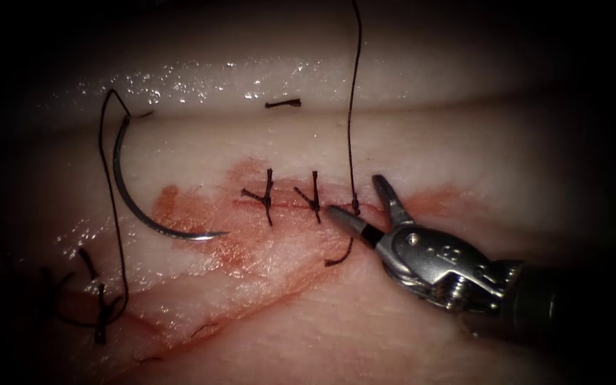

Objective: Wound Closure

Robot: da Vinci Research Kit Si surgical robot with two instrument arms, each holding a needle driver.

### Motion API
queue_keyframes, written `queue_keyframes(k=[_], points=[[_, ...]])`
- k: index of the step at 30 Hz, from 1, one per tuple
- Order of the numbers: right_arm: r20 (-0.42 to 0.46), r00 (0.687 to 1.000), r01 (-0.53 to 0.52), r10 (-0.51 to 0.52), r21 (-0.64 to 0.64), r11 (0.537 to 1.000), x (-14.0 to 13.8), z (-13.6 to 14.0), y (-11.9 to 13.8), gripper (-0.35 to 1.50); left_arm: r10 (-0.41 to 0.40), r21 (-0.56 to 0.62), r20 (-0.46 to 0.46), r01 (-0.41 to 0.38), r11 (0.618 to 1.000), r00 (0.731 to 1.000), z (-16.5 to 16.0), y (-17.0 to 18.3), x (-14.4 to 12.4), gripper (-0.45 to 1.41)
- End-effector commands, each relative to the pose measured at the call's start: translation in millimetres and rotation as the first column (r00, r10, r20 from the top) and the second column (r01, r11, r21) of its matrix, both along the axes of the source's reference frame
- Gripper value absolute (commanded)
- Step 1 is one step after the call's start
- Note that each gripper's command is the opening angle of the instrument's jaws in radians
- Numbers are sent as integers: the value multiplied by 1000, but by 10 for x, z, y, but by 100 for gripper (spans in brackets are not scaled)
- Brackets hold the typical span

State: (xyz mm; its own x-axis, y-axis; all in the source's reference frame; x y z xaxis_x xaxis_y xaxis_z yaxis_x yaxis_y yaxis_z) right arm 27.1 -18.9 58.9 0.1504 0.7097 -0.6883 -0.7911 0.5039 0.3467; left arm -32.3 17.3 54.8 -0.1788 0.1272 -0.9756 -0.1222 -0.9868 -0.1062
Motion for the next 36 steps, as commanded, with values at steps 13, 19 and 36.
queue_keyframes(k=[13,19,36], points=[[0,1000,-12,12,-4,1000,19,30,31,130,33,-10,17,-33,999,999,-42,-18,-20,-45],[-1,1000,-8,8,1,1000,26,41,39,130,46,-16,27,-46,999,999,-59,-30,-26,-45],[-9,1000,0,0,5,1000,45,60,46,133,82,-30,55,-80,996,995,-92,-50,-36,-45]])
